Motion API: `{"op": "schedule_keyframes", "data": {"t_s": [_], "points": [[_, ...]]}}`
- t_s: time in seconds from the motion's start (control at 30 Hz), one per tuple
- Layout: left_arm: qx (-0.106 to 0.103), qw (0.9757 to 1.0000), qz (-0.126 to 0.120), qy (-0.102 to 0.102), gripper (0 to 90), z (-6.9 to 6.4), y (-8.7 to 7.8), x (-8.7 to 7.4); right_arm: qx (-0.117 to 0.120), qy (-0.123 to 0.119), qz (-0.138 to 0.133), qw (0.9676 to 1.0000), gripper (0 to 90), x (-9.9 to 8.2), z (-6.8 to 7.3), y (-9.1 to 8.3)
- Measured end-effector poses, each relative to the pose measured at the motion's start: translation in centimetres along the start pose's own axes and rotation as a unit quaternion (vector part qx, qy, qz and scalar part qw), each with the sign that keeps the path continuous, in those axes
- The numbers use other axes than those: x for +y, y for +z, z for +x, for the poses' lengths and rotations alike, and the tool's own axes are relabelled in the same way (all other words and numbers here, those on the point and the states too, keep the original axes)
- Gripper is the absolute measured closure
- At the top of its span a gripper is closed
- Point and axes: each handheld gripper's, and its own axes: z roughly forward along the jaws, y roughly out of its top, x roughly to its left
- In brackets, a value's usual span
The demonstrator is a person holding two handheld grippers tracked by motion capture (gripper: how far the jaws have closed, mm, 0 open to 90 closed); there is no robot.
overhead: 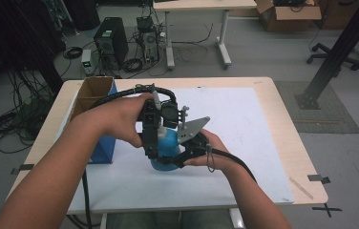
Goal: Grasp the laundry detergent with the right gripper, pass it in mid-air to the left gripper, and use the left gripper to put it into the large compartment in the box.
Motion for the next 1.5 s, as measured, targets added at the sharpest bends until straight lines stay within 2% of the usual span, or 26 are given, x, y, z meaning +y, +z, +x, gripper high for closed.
{"op": "schedule_keyframes", "data": {"t_s": [0.23, 0.53, 0.83, 0.97, 1.07, 1.3, 1.33, 1.5], "points": [[0.003, 1.0, -0.003, 0.002, 0.4, -0.1, 0.2, 0.1, -0.004, -0.005, 0.006, 1.0, 45.1, 0.2, -0.1, 0.6], [0.008, 0.9999, 0.0, -0.006, 0.4, -0.1, 0.9, 0.1, -0.002, 0.009, 0.0, 1.0, 45.1, 0.2, 0.0, 0.9], [0.009, 0.9999, 0.003, -0.009, 1.1, 0.0, 1.2, 0.1, -0.004, 0.008, 0.003, 1.0, 45.0, 0.4, 0.1, 0.9], [0.01, 0.9999, 0.004, -0.01, 3.8, 0.1, 1.3, 0.2, -0.001, 0.014, 0.003, 0.9999, 45.0, 0.3, 0.2, 0.9], [0.008, 0.9999, 0.004, -0.011, 6.8, 0.1, 1.3, 0.3, -0.005, 0.007, 0.006, 0.9999, 45.0, 0.3, 0.1, 0.8], [0.008, 0.9999, 0.005, -0.009, 10.7, 0.1, 1.4, 0.5, -0.005, 0.01, 0.007, 0.9999, 45.0, 0.3, 0.2, 0.7], [0.006, 0.9999, 0.005, -0.008, 11.9, 0.1, 1.4, 0.5, -0.008, 0.0, 0.001, 1.0, 45.0, 0.3, 0.0, 0.7], [0.002, 1.0, 0.003, -0.006, 16.9, 0.1, 1.5, 0.5, -0.009, -0.003, -0.001, 1.0, 45.0, 0.3, 0.0, 0.6]]}}
